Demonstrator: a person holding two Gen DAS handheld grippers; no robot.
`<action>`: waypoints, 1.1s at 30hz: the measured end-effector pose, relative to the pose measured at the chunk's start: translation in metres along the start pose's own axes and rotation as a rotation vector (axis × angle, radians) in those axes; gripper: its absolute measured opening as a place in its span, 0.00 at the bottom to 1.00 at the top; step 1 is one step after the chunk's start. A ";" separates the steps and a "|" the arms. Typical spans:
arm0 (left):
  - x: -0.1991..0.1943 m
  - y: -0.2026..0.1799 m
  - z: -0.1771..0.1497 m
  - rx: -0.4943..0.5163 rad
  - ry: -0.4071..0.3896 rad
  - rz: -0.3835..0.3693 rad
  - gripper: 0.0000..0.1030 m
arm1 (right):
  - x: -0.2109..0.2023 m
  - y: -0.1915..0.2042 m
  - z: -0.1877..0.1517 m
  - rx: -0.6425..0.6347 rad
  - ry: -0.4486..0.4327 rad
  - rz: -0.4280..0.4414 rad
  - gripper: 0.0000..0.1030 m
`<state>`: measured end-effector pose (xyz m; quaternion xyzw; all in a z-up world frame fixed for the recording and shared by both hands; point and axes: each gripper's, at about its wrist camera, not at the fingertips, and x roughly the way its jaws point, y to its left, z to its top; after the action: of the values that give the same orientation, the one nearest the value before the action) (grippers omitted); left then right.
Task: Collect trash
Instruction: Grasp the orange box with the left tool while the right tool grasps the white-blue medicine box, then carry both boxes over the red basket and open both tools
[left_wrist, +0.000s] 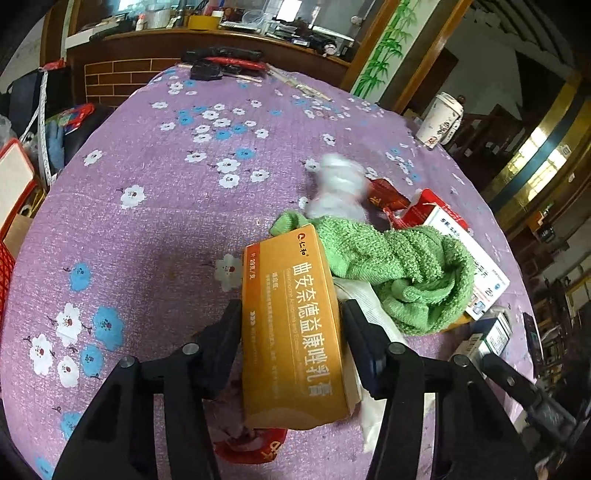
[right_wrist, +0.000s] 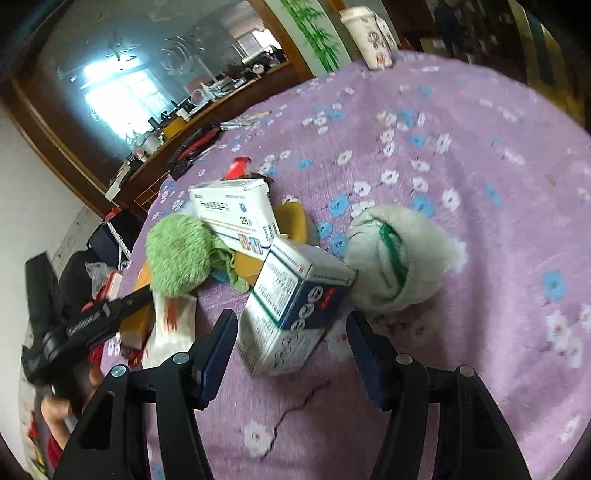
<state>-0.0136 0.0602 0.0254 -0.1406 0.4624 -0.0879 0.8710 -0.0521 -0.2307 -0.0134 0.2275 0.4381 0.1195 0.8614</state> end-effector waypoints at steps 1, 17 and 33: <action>-0.002 -0.001 -0.001 0.006 -0.005 -0.011 0.52 | 0.004 -0.001 0.001 0.009 0.008 0.016 0.64; -0.059 -0.051 -0.017 0.178 -0.187 -0.014 0.52 | -0.032 0.012 -0.004 -0.097 -0.094 0.030 0.37; -0.084 -0.044 -0.018 0.179 -0.235 -0.003 0.52 | -0.051 0.038 -0.007 -0.195 -0.127 0.049 0.37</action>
<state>-0.0765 0.0395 0.0956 -0.0724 0.3476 -0.1131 0.9280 -0.0881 -0.2164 0.0374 0.1603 0.3634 0.1678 0.9023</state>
